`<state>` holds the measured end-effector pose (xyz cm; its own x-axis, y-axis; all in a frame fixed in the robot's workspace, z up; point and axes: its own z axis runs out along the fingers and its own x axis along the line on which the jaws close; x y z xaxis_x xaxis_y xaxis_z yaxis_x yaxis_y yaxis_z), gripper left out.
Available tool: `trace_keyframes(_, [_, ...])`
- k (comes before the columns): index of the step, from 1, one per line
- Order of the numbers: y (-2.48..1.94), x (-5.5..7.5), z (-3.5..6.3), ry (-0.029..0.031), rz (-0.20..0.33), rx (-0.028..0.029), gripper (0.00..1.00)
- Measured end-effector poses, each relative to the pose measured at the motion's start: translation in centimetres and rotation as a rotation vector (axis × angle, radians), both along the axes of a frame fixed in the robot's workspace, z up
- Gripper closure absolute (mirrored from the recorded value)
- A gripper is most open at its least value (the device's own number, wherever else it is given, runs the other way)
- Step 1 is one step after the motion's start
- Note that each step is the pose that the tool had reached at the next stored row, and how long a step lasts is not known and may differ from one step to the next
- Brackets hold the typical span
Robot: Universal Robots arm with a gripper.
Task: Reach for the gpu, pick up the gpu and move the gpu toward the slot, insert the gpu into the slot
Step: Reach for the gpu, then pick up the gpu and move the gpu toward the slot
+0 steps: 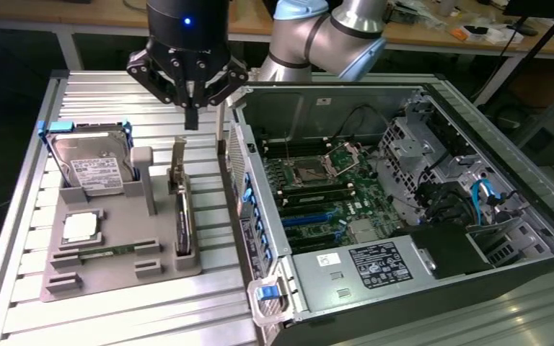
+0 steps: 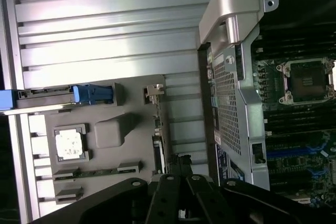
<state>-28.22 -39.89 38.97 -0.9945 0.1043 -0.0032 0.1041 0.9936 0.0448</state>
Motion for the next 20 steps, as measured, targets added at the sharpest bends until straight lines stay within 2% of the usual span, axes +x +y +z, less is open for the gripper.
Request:
trace_keyframes(12, [0.00, -1.8, -0.11, 0.0208, -0.010, 0.0024, 0.89])
trace_keyframes(18, [0.00, -2.0, -0.12, 0.0215, -0.011, 0.0028, 0.89])
trace_keyframes(20, [0.00, -2.0, -0.13, 0.0215, 0.014, 0.0025, 0.89])
